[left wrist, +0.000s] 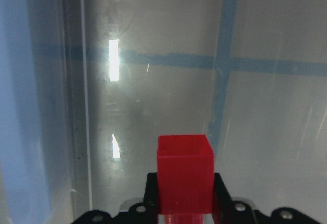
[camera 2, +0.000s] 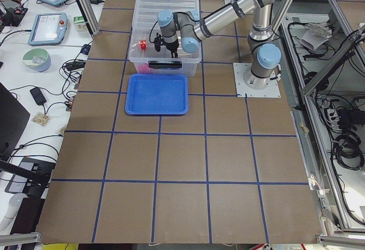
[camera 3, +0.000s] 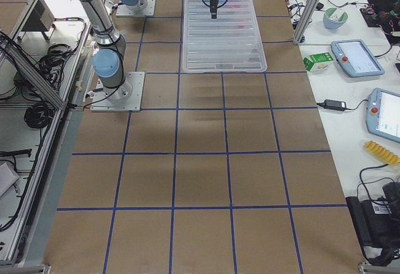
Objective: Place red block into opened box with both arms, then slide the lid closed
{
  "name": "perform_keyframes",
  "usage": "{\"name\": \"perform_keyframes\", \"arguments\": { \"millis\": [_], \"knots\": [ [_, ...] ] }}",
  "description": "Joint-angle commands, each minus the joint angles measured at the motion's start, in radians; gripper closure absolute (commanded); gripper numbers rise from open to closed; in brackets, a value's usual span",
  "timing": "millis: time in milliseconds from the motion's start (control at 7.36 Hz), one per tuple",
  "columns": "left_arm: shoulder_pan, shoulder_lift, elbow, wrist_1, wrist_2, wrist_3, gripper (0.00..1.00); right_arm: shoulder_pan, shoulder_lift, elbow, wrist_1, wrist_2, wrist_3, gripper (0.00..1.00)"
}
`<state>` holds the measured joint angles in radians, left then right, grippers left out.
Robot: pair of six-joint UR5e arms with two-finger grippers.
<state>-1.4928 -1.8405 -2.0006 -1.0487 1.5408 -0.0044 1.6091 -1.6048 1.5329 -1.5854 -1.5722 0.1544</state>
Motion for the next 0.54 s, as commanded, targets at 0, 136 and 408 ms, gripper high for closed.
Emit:
{"name": "perform_keyframes", "arguments": {
  "millis": [0,136,408],
  "knots": [
    [-0.001,0.033,0.052,0.016,-0.004,0.001,0.01,0.0,0.0,0.001,-0.001,-0.003,0.013,0.0],
    [-0.013,0.053,0.13,-0.064,-0.002,0.001,0.0,0.0,-0.001,0.003,-0.001,-0.003,0.017,0.0],
    [-0.017,0.113,0.321,-0.311,-0.005,0.003,0.0,-0.018,0.002,0.001,-0.002,-0.005,-0.007,0.0]
  ]
}}
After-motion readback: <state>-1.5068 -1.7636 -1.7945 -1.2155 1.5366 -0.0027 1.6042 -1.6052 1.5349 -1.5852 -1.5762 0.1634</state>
